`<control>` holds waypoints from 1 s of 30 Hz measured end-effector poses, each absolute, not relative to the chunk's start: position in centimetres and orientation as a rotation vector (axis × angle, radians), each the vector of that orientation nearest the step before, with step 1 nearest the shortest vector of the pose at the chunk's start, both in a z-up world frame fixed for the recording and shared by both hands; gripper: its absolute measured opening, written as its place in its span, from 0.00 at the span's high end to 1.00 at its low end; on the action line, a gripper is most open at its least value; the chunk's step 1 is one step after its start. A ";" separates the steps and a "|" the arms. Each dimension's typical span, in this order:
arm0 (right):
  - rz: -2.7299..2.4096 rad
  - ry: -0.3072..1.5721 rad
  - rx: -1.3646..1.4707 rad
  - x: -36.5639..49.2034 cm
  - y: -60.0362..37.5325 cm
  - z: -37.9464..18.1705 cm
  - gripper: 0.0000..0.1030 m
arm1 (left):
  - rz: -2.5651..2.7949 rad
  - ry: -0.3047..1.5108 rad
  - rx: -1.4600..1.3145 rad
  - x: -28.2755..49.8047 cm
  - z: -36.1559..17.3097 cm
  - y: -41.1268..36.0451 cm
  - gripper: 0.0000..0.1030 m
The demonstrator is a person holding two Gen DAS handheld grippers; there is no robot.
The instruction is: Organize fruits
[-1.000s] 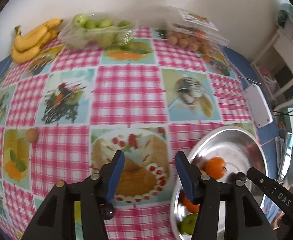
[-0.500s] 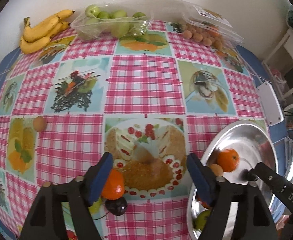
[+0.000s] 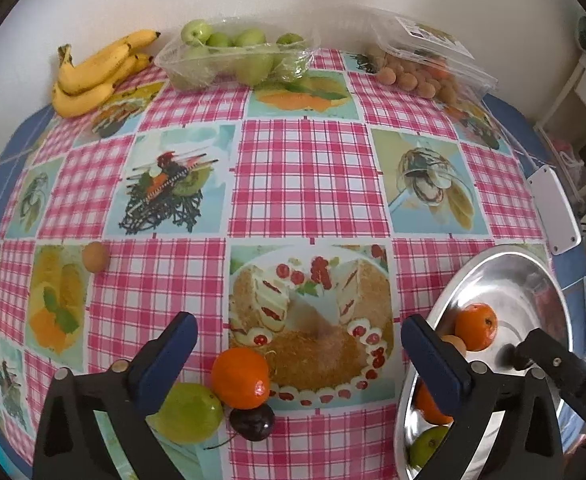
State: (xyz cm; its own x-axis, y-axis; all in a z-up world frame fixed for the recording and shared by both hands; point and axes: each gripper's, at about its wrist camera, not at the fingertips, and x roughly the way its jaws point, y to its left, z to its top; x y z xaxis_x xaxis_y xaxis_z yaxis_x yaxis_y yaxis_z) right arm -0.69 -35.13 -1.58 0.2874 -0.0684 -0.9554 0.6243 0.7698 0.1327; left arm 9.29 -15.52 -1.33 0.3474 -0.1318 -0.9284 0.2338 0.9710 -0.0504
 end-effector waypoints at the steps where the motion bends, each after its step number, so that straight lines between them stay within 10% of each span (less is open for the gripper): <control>1: -0.492 1.203 0.547 -0.7 -35.1 -1.6 0.04 | -0.234 1.189 0.100 9.3 -1.3 -15.5 0.00; 30: -0.459 1.213 0.511 0.0 -33.2 -0.4 0.04 | -0.205 1.147 0.133 9.0 0.0 -13.2 0.00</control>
State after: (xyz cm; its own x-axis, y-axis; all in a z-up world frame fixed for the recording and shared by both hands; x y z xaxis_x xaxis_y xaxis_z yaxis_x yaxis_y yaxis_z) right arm 0.00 -33.23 -0.37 0.2866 -0.0613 -0.9561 0.5868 0.8001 0.1246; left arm 8.97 -13.23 0.05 0.3959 -0.0934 -0.9135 0.2294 0.9733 -0.0001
